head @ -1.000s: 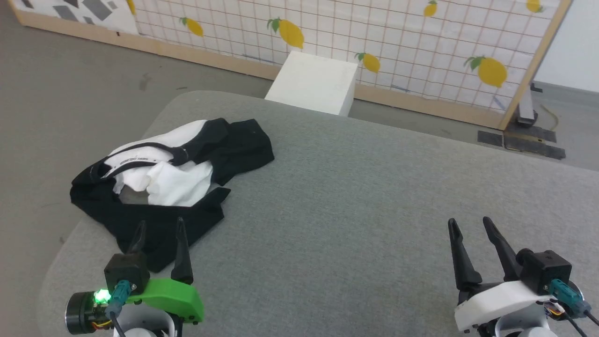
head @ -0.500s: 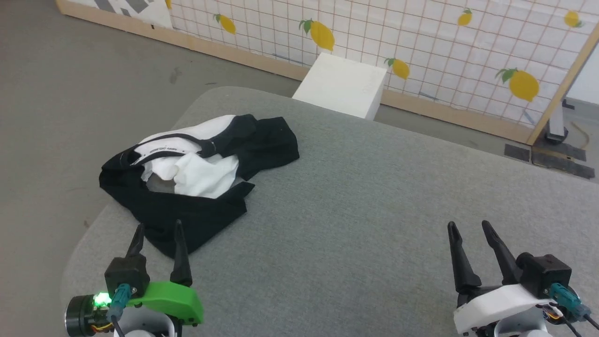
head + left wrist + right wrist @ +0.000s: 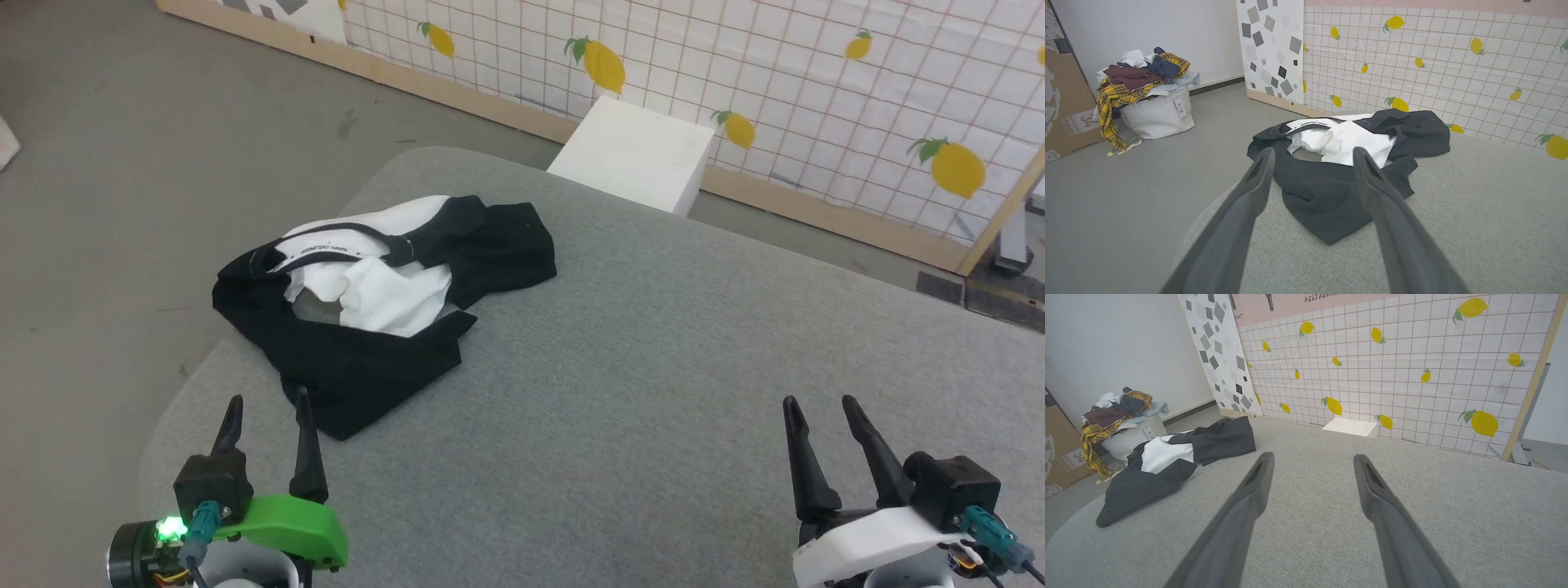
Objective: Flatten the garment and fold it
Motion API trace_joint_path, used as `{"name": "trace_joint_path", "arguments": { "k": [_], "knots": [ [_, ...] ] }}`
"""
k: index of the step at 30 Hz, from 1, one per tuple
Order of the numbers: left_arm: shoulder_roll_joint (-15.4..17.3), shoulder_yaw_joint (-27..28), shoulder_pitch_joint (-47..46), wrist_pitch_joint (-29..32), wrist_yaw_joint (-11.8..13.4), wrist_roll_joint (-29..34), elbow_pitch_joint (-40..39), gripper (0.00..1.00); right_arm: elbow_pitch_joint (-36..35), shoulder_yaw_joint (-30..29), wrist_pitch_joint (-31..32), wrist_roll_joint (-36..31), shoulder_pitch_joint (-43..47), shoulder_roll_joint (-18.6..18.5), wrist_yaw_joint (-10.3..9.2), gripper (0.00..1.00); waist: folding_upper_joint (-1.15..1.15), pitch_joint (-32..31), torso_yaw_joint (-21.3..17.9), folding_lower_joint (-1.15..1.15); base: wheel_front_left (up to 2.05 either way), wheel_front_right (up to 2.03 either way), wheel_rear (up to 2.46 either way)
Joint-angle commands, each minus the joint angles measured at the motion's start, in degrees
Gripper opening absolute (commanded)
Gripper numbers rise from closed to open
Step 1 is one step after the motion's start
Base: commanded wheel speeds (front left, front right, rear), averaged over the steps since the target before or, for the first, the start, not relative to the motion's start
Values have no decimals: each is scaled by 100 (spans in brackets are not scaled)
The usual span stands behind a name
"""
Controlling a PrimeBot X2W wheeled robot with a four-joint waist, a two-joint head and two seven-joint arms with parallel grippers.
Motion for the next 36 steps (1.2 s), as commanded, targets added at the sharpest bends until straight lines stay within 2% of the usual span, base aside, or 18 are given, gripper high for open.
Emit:
{"name": "trace_joint_path", "arguments": {
  "k": [1, 13, 26, 31, 36],
  "knots": [
    [31, -15, 100, -51, 46, -52, 26, 100, 42, 5, -63, 65, 62, 0, -7, 100, 0, 3, 51, 0, 0, 0, 0],
    [115, -86, 99, -172, 155, -169, 118, 100, 68, -26, -142, 189, 132, 0, -8, 100, 0, 7, 304, 0, 0, 0, 0],
    [157, -89, 60, -162, 175, -268, 108, 100, 54, -46, -113, 176, 123, 0, -8, 100, 0, 66, 286, 0, 0, 0, 0],
    [254, -61, -367, -60, -53, -471, 182, 100, -3, -44, -60, 118, 49, 0, -8, 100, 0, 197, 237, 0, 0, 0, 0],
    [489, 112, -1537, 92, -411, -815, 486, 100, -171, -65, 137, -102, -119, 0, -8, 100, 0, 551, 16, 0, 0, 0, 0]
  ]
}}
